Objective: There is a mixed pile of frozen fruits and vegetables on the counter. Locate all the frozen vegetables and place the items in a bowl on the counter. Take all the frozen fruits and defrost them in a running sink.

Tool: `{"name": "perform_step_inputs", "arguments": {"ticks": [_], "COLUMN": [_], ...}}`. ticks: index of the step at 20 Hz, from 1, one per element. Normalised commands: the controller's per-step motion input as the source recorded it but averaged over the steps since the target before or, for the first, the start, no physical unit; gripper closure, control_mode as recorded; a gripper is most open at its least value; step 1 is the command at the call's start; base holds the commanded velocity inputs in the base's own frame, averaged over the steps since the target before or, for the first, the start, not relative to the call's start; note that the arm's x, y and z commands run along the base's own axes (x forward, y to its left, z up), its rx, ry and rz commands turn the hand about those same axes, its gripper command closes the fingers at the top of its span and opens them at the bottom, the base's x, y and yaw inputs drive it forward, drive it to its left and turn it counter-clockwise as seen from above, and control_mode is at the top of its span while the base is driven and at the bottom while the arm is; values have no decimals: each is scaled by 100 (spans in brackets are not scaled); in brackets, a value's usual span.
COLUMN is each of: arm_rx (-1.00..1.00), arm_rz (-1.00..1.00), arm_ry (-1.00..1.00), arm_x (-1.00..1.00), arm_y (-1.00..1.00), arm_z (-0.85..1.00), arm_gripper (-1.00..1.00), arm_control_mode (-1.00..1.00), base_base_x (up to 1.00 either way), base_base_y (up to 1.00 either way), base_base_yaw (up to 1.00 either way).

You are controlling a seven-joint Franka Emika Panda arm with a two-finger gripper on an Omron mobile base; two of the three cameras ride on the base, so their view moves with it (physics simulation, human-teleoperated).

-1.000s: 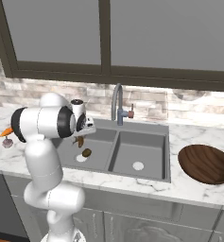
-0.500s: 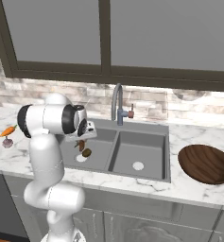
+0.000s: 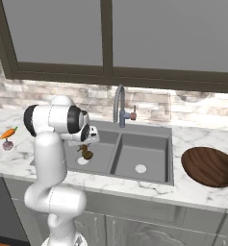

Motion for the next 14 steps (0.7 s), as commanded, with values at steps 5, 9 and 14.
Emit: {"name": "perform_step_inputs", "arguments": {"ticks": [5,9,14], "arm_rx": [0,0,0], "arm_rz": [-1,-1,-1], "arm_ry": [0,0,0], "arm_x": [15,16,15], "arm_y": [0,0,0], "arm_z": [-21,-21,-22], "arm_gripper": [100,100,100], "arm_control_mode": [-100,-100,-100], "base_base_x": [0,0,0], "base_base_y": [0,0,0], "base_base_yaw": [0,0,0]}}
